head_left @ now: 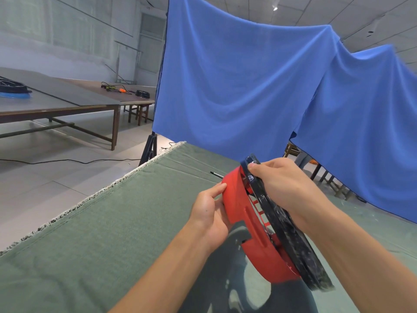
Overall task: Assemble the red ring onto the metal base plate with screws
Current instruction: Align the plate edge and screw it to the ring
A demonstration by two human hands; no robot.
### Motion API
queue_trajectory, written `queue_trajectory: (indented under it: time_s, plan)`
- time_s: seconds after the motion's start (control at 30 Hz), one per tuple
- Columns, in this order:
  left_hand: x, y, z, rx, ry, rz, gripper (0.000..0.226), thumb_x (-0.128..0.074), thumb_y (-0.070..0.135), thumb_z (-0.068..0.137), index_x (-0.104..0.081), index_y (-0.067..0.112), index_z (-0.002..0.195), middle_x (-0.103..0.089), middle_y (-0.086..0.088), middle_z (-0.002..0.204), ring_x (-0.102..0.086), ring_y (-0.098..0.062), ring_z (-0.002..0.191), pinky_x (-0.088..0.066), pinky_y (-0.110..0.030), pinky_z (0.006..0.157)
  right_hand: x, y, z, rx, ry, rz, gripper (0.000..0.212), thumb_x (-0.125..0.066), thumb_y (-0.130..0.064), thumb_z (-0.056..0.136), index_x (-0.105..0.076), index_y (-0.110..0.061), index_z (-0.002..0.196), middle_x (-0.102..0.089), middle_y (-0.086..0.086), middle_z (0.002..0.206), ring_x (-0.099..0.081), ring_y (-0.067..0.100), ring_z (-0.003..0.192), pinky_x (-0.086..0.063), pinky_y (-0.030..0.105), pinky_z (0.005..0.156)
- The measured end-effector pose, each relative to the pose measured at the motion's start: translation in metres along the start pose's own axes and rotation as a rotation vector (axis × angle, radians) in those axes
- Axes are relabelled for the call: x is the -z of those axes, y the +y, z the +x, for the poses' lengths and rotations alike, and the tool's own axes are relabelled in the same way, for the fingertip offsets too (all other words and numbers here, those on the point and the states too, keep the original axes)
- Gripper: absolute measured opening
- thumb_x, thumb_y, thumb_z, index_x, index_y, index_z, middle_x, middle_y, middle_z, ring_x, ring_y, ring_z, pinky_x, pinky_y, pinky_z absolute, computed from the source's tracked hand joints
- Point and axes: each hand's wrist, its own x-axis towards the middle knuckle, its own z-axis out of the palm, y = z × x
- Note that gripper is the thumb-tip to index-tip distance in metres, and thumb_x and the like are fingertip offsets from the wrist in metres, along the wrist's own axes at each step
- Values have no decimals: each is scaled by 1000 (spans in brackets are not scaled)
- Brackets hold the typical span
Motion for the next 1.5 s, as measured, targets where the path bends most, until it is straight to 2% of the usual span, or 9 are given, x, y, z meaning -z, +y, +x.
queue_trajectory:
  time_s: [0.1,0.17,0.3,0.47,0.8,1.0,1.17,1.33,1.5]
  plan:
    - [2,2,1,-1,-8,-4,54,-38,16,99,-75,0,62,-70,-15,64,-68,-24,49,-52,-26,41,-3,-2,0,2,-8,-4,43,-45,-28,100,-47,-3,65,-24,-6,39,-28,12,45,-24,27,49]
    - [4,2,3,4,8,-14,43,-37,15,98,-72,-1,79,-71,-16,68,-68,-25,53,-53,-26,46,-6,-2,-1,18,-12,-13,43,-45,-28,100,-34,-11,62,-14,-11,34,-18,11,36,-18,25,42]
    - [5,3,5,12,26,-10,34,-35,15,98,-65,0,97,-71,-16,75,-69,-25,57,-54,-27,52,-10,0,1,28,-23,-34,38,-45,-29,100,-46,-3,72,-14,-9,38,-18,13,40,-17,30,49]
    - [6,2,6,19,7,-21,49,-45,17,95,-74,3,59,-71,-13,66,-69,-25,53,-55,-29,53,-12,3,2,40,-35,-21,48,-47,-29,99,-53,16,85,-17,-6,40,-17,12,35,-13,23,35]
    - [7,2,8,33,-2,-7,46,-46,12,94,-74,1,59,-72,-13,67,-69,-25,54,-57,-29,53,-8,8,-1,-15,-94,65,48,-52,-34,95,-55,11,112,-15,-10,30,-16,10,31,-16,25,39]
    - [9,2,9,-4,-5,-4,50,-43,13,95,-74,2,58,-72,-13,67,-70,-25,55,-51,-33,60,-10,15,0,-23,-107,118,49,-56,-32,93,-54,14,109,-21,-3,37,-19,13,37,-16,24,38]
    - [10,0,11,-6,39,10,36,-49,9,91,-73,1,65,-70,-11,64,-68,-24,52,-53,-28,50,-11,19,6,16,-60,127,45,-56,-31,93,-57,13,105,-17,-6,38,-19,13,40,-18,27,46]
    - [10,5,9,40,91,38,16,-53,6,85,-65,0,75,-66,-12,59,-64,-24,45,-52,-27,44,-23,29,7,119,-11,90,41,-53,-27,95,-54,8,74,-21,-9,38,-20,9,36,-17,21,37]
    - [20,13,14,75,178,113,9,-51,7,83,-57,2,78,-60,-12,59,-60,-25,45,-50,-27,49,-40,38,8,221,-16,23,47,-52,-34,93,-48,-9,53,-31,-6,44,-26,10,44,-25,30,48]
